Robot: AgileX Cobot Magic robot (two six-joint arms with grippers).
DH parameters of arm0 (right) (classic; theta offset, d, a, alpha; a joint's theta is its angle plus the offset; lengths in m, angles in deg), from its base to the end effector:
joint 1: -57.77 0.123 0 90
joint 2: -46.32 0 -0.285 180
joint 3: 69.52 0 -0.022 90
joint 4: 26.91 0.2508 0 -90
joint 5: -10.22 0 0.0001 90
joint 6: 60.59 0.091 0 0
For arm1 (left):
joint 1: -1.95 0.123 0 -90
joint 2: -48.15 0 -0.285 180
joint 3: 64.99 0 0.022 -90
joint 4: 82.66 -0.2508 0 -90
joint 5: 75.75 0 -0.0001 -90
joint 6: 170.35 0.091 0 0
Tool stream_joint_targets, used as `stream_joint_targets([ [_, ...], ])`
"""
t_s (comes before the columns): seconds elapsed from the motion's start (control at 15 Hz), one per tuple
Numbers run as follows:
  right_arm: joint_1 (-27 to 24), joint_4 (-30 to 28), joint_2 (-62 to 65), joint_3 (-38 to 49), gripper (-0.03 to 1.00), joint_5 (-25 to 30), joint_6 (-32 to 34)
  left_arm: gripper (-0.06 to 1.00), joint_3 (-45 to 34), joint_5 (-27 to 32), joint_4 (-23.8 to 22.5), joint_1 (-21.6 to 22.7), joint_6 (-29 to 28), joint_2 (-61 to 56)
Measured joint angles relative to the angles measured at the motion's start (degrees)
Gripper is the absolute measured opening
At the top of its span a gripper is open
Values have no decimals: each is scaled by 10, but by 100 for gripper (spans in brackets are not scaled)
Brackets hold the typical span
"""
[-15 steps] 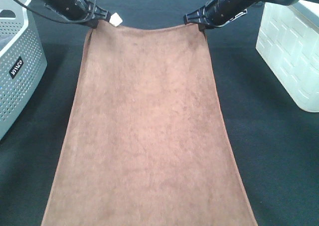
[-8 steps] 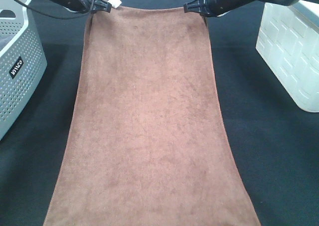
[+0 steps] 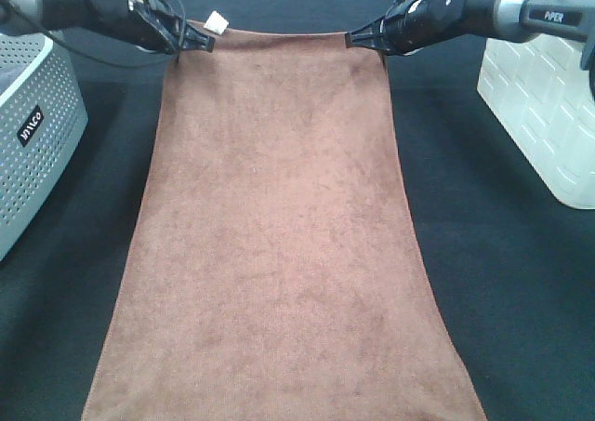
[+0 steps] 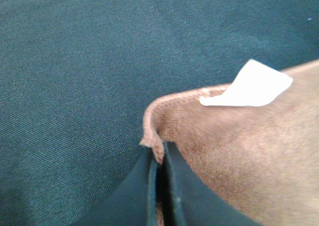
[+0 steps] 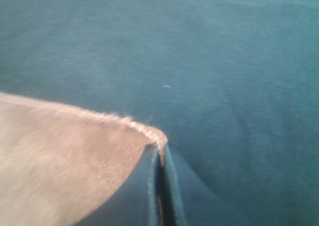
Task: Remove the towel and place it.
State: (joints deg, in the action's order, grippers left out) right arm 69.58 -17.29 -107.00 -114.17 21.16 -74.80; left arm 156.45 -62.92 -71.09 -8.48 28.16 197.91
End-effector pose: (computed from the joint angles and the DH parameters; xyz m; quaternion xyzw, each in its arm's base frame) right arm 0.5656 0.1212 0.1467 -0.1324 0.8534 0.0447 0.5022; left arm 0.5590 -0.1070 0.1618 0.1443 0.8577 -0.0332 0.4923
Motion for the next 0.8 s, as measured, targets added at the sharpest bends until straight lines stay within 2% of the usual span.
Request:
stream_joint_targets([
  [0.33,-2,39,-50,-36,0,-1,0,0,0,-54,14,0,0,34],
  [0.8,-2,45,-77,-36,0,-5,0,0,5,-76,14,0,0,76],
])
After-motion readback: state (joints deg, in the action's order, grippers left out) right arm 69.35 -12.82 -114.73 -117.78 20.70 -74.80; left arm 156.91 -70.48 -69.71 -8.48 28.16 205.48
